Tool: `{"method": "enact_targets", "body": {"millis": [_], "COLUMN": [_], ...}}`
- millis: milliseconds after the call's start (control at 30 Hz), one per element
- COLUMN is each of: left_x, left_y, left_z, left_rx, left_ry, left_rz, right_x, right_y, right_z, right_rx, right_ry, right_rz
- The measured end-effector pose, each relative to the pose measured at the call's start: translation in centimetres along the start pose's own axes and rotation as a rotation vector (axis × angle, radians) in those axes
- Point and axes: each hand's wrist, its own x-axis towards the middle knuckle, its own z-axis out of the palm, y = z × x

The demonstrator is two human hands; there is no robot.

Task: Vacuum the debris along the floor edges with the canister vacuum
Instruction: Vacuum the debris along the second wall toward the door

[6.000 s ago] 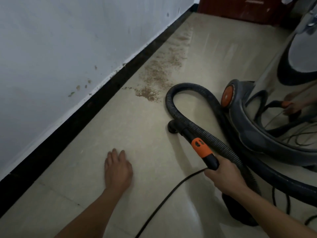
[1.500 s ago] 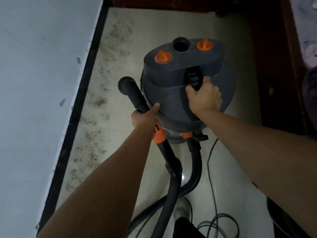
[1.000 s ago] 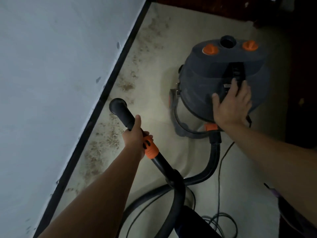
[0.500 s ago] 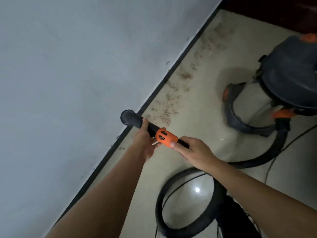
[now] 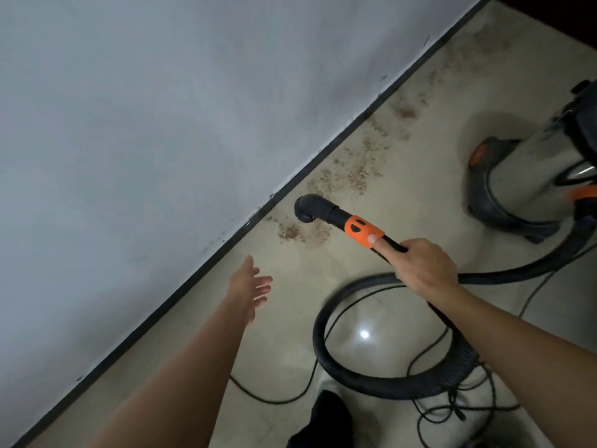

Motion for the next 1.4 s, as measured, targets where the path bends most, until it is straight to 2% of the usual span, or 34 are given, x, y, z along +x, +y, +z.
{"method": "enact_targets", "body": {"millis": [133, 300, 467, 633, 900, 1033, 1167, 1267, 1400], "left_x": [-1.1, -3.2, -4.7, -3.2, 8.6, 15.7, 23.6, 28.9, 35.6], "left_y": [-7.5, -16.9, -24.8, -29.4, -36.4, -41.2, -45.6, -47.8, -49.7], "left_z": [-8.2, -14.9, -21.3, -28.6, -41.9, -46.7, -47.2, -45.8, -44.4], "left_rx": [-0.039, -0.057, -0.052, -0.068, -0.107, -0.164, -0.316, -0.515, -0.733], "left_ry": [0.127, 0.132, 0.105, 0.121, 0.135, 0.165, 0.134, 0.078, 0.12], "left_rz": [-0.064, -0.137, -0.237, -0.285, -0.306, -0.365, -0.437, -0.49, -0.508], "right_x": [-3.8, -9.7, -17.1, -22.6, -25.9, -26.4, -25.9, -25.2, -24.2], "right_y": [0.1, -1.0, -1.7, -4.1, -10.2, -11.0, -10.3, -9.5, -8.4], "right_z": [3.6, 8.8, 15.2, 22.7, 42.9, 53.6, 61.8, 66.3, 70.1], "right_rx": [-0.018, -0.165, -0.196, -0.252, -0.335, -0.286, -0.266, -0.312, -0.334], "right_ry": [-0.037, -0.046, -0.132, -0.133, -0.086, -0.12, -0.152, -0.144, -0.117], "right_rz": [-0.096, -0.261, -0.269, -0.286, -0.27, -0.266, -0.271, -0.274, -0.279]}}
